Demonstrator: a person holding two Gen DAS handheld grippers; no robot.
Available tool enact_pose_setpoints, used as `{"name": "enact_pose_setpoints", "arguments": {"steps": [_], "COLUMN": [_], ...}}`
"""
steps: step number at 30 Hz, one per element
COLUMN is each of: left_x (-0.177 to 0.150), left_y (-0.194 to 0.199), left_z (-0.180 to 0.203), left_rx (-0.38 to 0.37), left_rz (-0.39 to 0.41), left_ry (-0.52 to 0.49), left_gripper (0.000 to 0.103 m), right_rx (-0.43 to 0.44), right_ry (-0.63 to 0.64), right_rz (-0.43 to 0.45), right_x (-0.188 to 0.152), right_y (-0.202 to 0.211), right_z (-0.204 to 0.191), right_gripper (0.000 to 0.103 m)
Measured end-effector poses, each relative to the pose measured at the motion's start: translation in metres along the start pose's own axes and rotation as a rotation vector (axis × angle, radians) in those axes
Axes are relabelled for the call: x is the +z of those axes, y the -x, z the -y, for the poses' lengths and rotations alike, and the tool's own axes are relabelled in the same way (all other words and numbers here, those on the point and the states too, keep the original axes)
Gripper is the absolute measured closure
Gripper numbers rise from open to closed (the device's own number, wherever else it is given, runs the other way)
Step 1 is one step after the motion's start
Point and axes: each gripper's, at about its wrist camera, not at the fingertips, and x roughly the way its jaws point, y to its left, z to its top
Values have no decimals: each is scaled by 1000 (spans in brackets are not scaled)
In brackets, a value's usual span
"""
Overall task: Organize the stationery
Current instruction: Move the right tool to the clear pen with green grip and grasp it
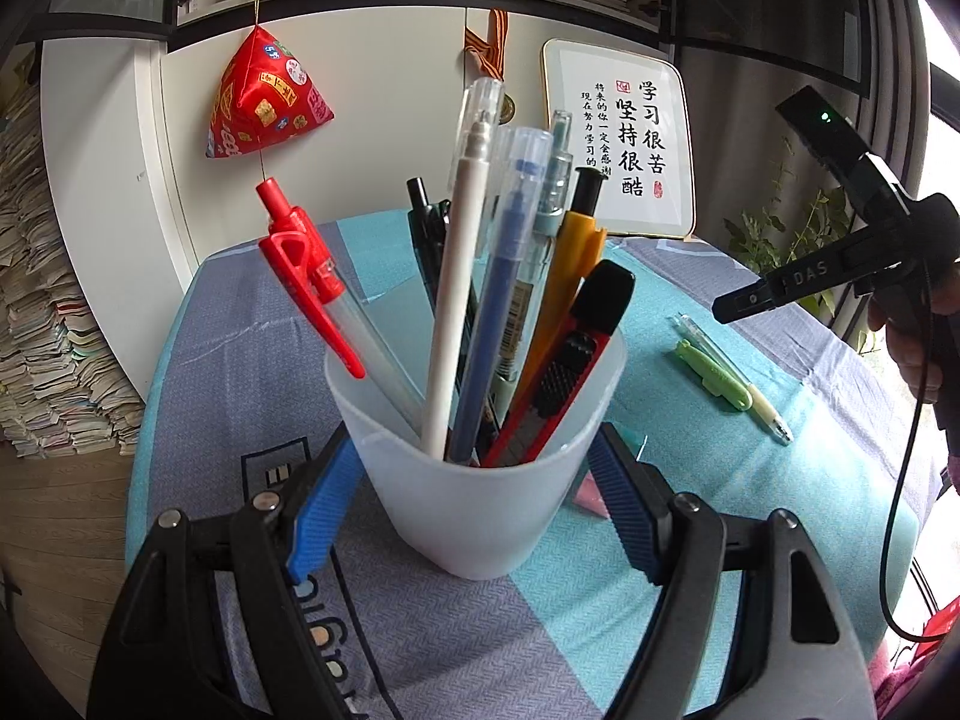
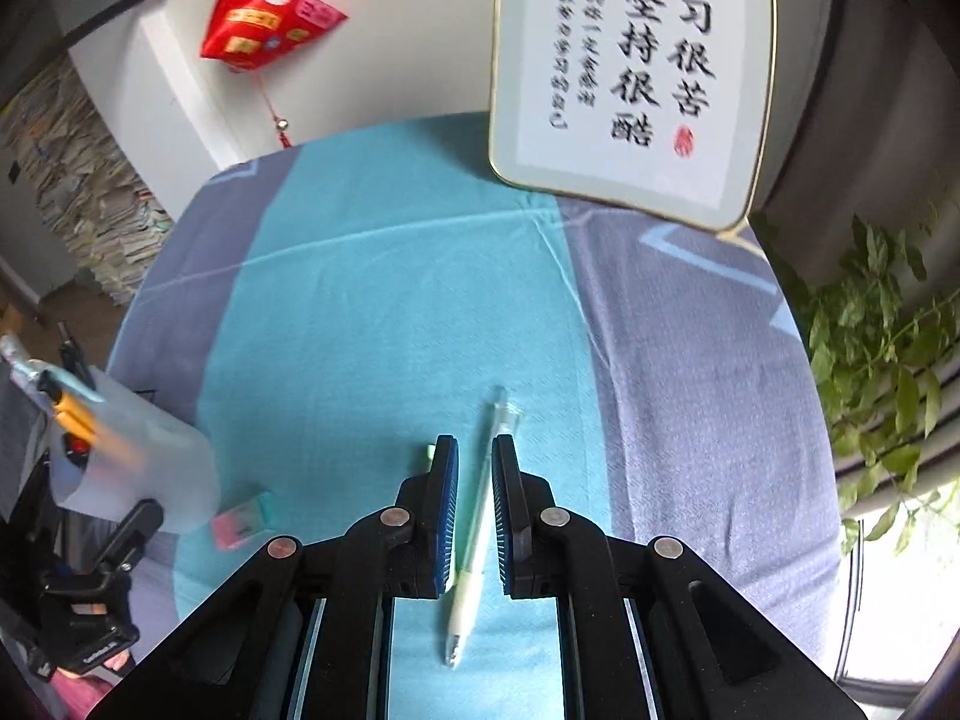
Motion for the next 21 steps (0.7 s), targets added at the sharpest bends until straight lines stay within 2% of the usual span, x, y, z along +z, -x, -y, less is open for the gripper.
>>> {"name": "enact_pose_setpoints", "arguments": {"steps": [3, 5, 6, 7, 15, 18, 21], "left_x": [0, 0, 0, 0, 0, 0, 0], "left_y": [0, 0, 0, 0, 0, 0, 0], "left_z": [0, 0, 0, 0, 0, 0, 0], "left_rx": [0, 0, 0, 0, -1, 0, 0], "left_rz": [0, -1, 0, 0, -1, -1, -1], "left_ry": [0, 0, 0, 0, 0, 0, 0], "left_gripper": [27, 27, 27, 27, 27, 27, 27], "right_rx": [-1, -1, 3, 9, -14, -53, -84], "right_ry": [-32, -48, -55, -58, -17, 18, 42], "right_rz": [-29, -35, -33, -29, -53, -41, -37], "right_x": [4, 4, 5, 3, 5, 5, 5], "right_y": [-13, -17, -18, -20, -33, -37, -38], "right_z": [11, 15, 15, 16, -2, -10, -15], "right_gripper": [92, 83, 74, 71, 71, 71, 87]}}
